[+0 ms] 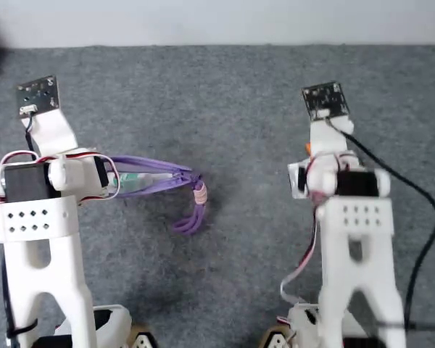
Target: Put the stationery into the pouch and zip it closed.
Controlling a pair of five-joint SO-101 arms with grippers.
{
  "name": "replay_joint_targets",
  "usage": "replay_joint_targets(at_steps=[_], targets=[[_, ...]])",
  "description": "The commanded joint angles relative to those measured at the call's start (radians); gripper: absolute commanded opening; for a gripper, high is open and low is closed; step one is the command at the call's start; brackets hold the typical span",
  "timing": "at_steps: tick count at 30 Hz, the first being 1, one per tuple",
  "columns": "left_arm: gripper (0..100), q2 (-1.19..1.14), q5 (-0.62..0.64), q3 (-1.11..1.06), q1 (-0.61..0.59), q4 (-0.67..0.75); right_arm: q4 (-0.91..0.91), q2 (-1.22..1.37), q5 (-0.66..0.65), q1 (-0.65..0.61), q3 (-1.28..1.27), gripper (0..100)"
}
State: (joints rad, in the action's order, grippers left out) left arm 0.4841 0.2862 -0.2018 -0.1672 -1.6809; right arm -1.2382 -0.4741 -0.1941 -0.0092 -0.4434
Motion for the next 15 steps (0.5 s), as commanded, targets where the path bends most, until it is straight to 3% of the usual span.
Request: replay_joint_targets(at_steps=[1,15], targets=[[1,-0.003,0.005,0.016,0.006,0.003,-0.042,0.17,-0.02,0.024,0.184,26.3],[1,0.003,0.005,-0.027,0.003,0.002,-0.05,0.921,-0.021,0.082,0.796,21.0]])
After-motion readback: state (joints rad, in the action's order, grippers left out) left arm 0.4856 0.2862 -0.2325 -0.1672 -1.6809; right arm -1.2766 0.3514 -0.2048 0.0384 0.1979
